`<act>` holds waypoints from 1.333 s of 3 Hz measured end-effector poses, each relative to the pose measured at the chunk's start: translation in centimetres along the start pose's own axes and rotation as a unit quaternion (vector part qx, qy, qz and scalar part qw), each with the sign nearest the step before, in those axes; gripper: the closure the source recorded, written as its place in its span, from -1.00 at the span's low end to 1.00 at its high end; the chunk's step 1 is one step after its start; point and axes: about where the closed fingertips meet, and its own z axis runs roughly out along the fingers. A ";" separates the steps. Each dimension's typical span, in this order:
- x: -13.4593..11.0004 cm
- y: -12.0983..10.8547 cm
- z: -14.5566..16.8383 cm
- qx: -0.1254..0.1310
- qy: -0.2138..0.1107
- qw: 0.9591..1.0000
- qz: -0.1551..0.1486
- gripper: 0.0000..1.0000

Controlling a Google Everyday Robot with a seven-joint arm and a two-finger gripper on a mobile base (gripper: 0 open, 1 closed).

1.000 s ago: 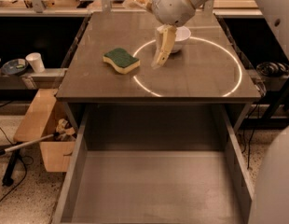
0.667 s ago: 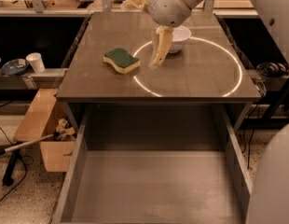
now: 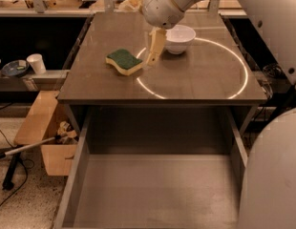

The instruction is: Place sponge into top drawer

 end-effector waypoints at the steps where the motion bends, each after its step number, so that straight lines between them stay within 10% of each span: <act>1: 1.7 -0.7 0.5 -0.001 0.008 1.000 0.005 -1.00; 4: 7.9 -3.6 3.1 -0.021 0.035 0.999 0.028 -1.00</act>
Offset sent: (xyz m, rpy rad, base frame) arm 0.0631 -0.0252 -0.0249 -0.0566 -0.0015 -0.0561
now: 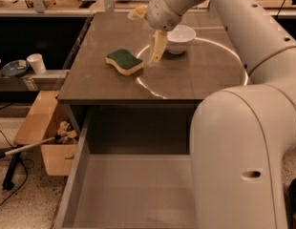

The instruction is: Place sponge into top drawer

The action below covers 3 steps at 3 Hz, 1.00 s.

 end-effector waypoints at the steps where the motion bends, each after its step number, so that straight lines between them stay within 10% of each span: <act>1: 0.0 0.0 0.1 0.000 -0.001 1.000 0.000 -1.00; 3: -2.2 -1.1 2.0 -0.008 -0.025 0.999 -0.032 -1.00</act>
Offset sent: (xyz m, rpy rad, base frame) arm 0.0030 0.0257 0.0078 0.0266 -0.0263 0.0821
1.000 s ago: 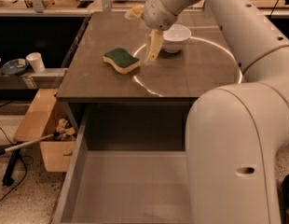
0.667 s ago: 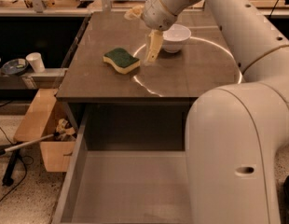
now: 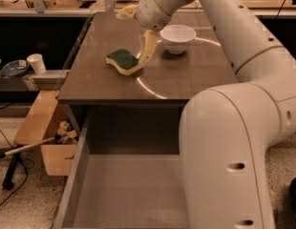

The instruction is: Place sponge into top drawer

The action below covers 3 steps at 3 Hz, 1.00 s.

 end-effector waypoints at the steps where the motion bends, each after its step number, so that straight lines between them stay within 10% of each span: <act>1: -0.7 -0.4 0.8 -0.005 -0.007 1.000 -0.010 -1.00; 3: 1.7 -0.3 3.3 -0.012 0.063 0.998 -0.007 -1.00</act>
Offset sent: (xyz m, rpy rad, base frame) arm 0.0046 0.0149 -0.0044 -0.0757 -0.0617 0.0115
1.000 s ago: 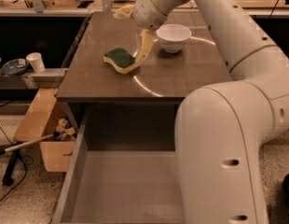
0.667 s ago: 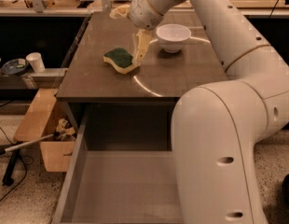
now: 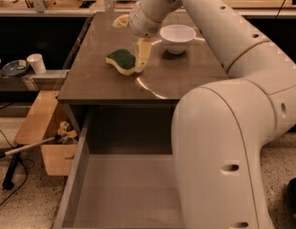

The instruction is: Place sponge into top drawer

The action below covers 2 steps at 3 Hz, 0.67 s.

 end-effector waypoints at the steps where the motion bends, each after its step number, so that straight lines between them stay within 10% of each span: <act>1: -0.1 0.1 0.6 -0.003 -0.003 1.000 -0.003 -1.00; 2: 0.2 0.6 2.2 -0.017 -0.008 1.000 0.002 -1.00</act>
Offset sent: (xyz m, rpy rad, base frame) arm -0.0038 0.0052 -0.0237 -0.0041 0.0392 0.0177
